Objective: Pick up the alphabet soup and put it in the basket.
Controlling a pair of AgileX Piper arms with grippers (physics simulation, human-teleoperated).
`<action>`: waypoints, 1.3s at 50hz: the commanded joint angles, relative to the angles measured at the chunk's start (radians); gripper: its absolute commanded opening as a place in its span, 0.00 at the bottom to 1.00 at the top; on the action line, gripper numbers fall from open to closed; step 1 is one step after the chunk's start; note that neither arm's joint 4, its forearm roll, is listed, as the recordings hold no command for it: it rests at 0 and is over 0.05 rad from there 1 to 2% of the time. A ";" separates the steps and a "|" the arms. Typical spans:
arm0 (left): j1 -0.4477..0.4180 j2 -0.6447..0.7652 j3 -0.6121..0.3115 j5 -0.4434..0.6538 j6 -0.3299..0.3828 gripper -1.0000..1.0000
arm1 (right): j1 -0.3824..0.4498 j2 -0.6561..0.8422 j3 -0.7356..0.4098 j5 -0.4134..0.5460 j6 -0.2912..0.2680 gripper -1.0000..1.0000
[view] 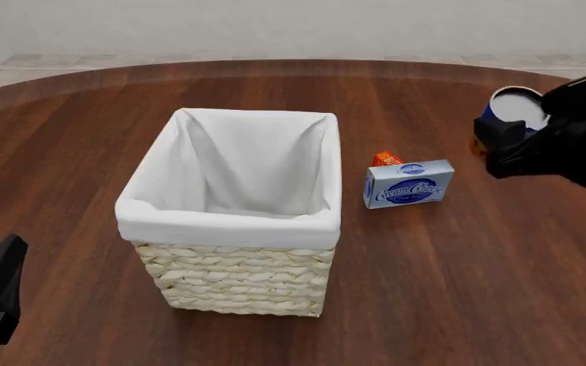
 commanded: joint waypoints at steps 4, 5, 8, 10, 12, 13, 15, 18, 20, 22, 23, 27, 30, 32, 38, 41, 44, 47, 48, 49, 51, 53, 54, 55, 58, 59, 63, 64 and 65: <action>0.002 0.000 -0.003 0.003 0.000 1.00 | -0.015 0.000 -0.125 0.057 -0.018 0.00; 0.003 0.000 -0.003 0.004 0.000 1.00 | -0.013 0.001 -0.135 0.064 -0.018 0.00; 0.003 0.000 -0.005 0.004 -0.001 1.00 | -0.016 0.000 -0.162 0.079 -0.035 0.00; 0.002 0.000 -0.007 0.005 -0.001 1.00 | 0.003 -0.003 -0.180 0.092 -0.036 0.00; 0.002 0.000 -0.007 0.006 -0.001 1.00 | -0.004 -0.008 -0.206 0.104 -0.023 0.00; 0.002 0.000 -0.007 0.006 -0.001 1.00 | -0.013 -0.006 -0.217 0.111 -0.019 0.00; 0.003 0.000 -0.007 0.007 -0.001 1.00 | 0.000 -0.008 -0.236 0.122 -0.026 0.00; 0.004 0.000 -0.006 0.007 -0.001 1.00 | 0.005 0.005 -0.262 0.141 -0.010 0.00; 0.005 0.000 -0.007 0.007 -0.001 1.00 | 0.010 0.004 -0.270 0.137 -0.020 0.00; 0.005 0.000 -0.007 0.007 -0.002 1.00 | 0.031 0.000 -0.266 0.128 -0.043 0.00; 0.006 0.000 -0.008 0.007 -0.003 1.00 | 0.041 -0.007 -0.258 0.116 -0.064 0.00; 0.006 0.000 -0.007 0.007 -0.003 1.00 | 0.053 0.013 -0.277 0.130 -0.042 0.00; 0.006 0.000 -0.008 0.007 -0.003 1.00 | 0.093 0.028 -0.296 0.139 -0.032 0.00; 0.006 0.000 -0.008 0.007 -0.003 1.00 | 0.131 0.041 -0.314 0.146 -0.017 0.00; 0.004 0.000 -0.011 0.009 -0.002 1.00 | 0.195 0.102 -0.362 0.182 -0.024 0.00; 0.002 0.000 -0.011 0.008 -0.002 1.00 | 0.223 0.131 -0.401 0.210 -0.018 0.00; 0.001 0.000 -0.016 0.010 -0.003 1.00 | 0.242 0.150 -0.436 0.225 -0.022 0.00; 0.003 0.000 -0.020 0.013 -0.003 1.00 | 0.260 0.162 -0.464 0.236 -0.027 0.00; 0.004 0.000 -0.021 0.014 -0.003 1.00 | 0.266 0.164 -0.473 0.241 -0.026 0.00; 0.004 0.000 -0.021 0.014 -0.003 1.00 | 0.266 0.164 -0.473 0.241 -0.026 0.00; 0.006 0.000 -0.021 0.015 -0.002 1.00 | 0.271 0.171 -0.492 0.247 -0.029 0.00; 0.006 0.000 -0.021 0.015 -0.002 1.00 | 0.284 0.178 -0.508 0.251 -0.028 0.00; 0.006 0.000 -0.022 0.015 -0.002 1.00 | 0.285 0.181 -0.514 0.251 -0.029 0.00; 0.006 0.000 -0.023 0.015 -0.003 1.00 | 0.289 0.185 -0.522 0.254 -0.025 0.00; 0.004 0.000 -0.026 0.017 -0.003 1.00 | 0.300 0.200 -0.544 0.257 -0.024 0.00; 0.004 0.000 -0.026 0.018 -0.002 1.00 | 0.305 0.208 -0.554 0.258 -0.020 0.00; 0.006 0.000 -0.029 0.020 -0.002 1.00 | 0.323 0.236 -0.583 0.261 -0.010 0.00; 0.006 0.000 -0.029 0.020 -0.002 1.00 | 0.323 0.236 -0.583 0.262 -0.010 0.00; 0.007 0.000 -0.030 0.020 -0.002 1.00 | 0.327 0.242 -0.589 0.263 -0.009 0.00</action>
